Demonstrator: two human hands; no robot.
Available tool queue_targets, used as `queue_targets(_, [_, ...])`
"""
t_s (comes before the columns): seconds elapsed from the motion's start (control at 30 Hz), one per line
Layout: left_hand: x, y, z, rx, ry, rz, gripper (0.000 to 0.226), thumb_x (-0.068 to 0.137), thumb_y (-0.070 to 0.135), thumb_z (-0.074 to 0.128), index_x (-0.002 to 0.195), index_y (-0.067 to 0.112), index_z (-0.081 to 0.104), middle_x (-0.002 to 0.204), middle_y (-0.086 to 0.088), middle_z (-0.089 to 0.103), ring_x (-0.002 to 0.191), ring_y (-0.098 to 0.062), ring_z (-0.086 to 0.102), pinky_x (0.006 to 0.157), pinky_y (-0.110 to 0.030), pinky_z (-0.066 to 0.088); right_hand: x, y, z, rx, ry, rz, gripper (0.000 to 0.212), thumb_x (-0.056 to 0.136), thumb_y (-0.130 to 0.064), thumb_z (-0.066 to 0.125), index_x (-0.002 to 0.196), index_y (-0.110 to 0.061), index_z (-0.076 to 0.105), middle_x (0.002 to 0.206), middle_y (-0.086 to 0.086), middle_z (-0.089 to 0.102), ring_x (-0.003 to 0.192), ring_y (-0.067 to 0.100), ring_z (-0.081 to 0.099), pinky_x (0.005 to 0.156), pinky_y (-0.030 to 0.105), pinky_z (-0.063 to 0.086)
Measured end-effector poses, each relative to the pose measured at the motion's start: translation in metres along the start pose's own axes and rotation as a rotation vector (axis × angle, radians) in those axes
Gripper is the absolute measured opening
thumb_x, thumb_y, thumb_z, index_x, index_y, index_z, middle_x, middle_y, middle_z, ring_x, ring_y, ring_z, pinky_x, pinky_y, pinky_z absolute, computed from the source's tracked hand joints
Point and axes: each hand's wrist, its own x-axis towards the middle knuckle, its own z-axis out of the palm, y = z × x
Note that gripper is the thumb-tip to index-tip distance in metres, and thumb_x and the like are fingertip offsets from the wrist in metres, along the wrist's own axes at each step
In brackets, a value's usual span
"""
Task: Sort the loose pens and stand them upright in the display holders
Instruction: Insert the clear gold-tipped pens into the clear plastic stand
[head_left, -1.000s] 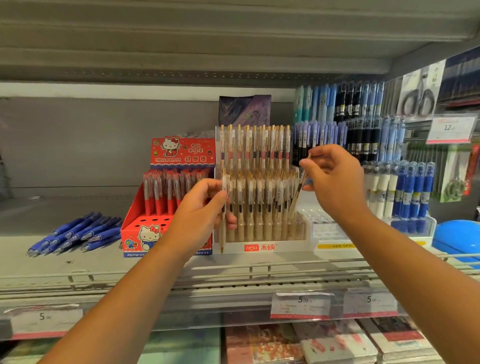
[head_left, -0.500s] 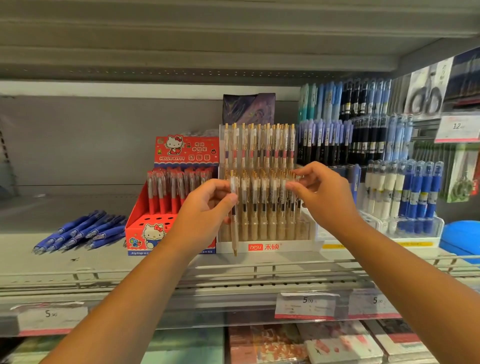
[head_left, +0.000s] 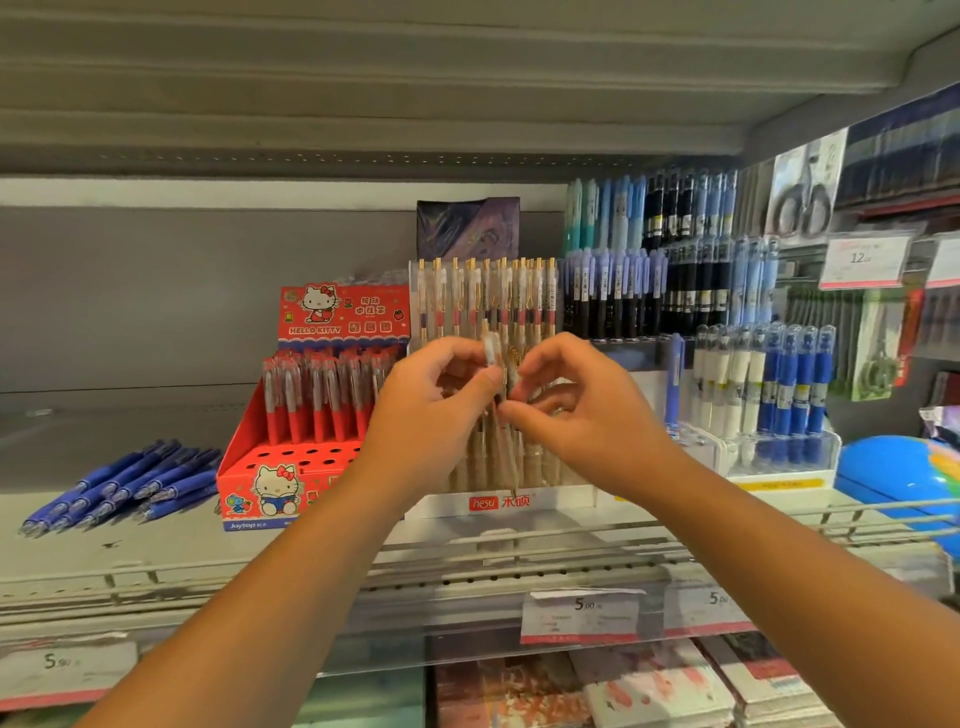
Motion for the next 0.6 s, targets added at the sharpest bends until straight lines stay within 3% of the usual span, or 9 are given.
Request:
queue_targets(0.2, [0.010,0.009,0.018,0.106,-0.022,0.045,0.015,0.091,0.017,0.069,0.103,0.025,0.069,0.091,0.013,0.068,0.082,0.005,0.062,0.071,-0.010,0.048,-0.002,0.004,-0.006,0.084,0.039,0.089,0.038,0.086,-0.014,0.074,0.106,-0.036,0.050,0.086,-0.005,0.070,0.073,0.018,0.069,0.067,0.038,0.062])
queue_targets(0.27, [0.010,0.005,0.017,0.191,-0.008,0.084,0.026,0.089,0.026,0.072,0.114,0.028,0.067,0.104,0.015,0.065,0.096,0.003,0.059,0.082,-0.015,0.048,-0.002,0.006,-0.010,0.038,0.034,0.056,0.043,0.086,-0.015,0.072,0.109,-0.039,0.046,0.085,-0.007,0.070,0.075,0.014,0.069,0.067,0.034,0.060])
queue_targets(0.4, [0.011,-0.009,0.000,0.459,0.079,0.228,0.058,0.081,0.044,0.075,0.135,0.032,0.054,0.131,0.011,0.048,0.126,-0.008,0.040,0.106,-0.029,0.032,0.001,0.013,-0.023,-0.030,0.141,0.016,0.055,0.087,-0.013,0.071,0.118,-0.044,0.039,0.082,-0.008,0.065,0.071,0.011,0.067,0.063,0.028,0.058])
queue_targets(0.5, [0.015,-0.022,-0.013,0.654,0.045,0.156,0.073,0.075,0.051,0.078,0.139,0.035,0.048,0.141,0.004,0.041,0.134,-0.016,0.032,0.111,-0.048,0.031,0.001,0.025,-0.030,-0.090,0.269,0.019,0.058,0.088,-0.010,0.068,0.125,-0.042,0.036,0.082,-0.006,0.061,0.073,0.008,0.064,0.067,0.024,0.056])
queue_targets(0.6, [0.014,-0.035,-0.016,0.788,-0.071,0.100,0.080,0.073,0.055,0.078,0.142,0.036,0.042,0.146,0.003,0.037,0.137,-0.021,0.033,0.111,-0.053,0.034,-0.003,0.039,-0.029,-0.132,0.324,0.049,0.057,0.089,-0.011,0.067,0.128,-0.037,0.035,0.084,-0.001,0.060,0.074,0.005,0.062,0.067,0.012,0.049])
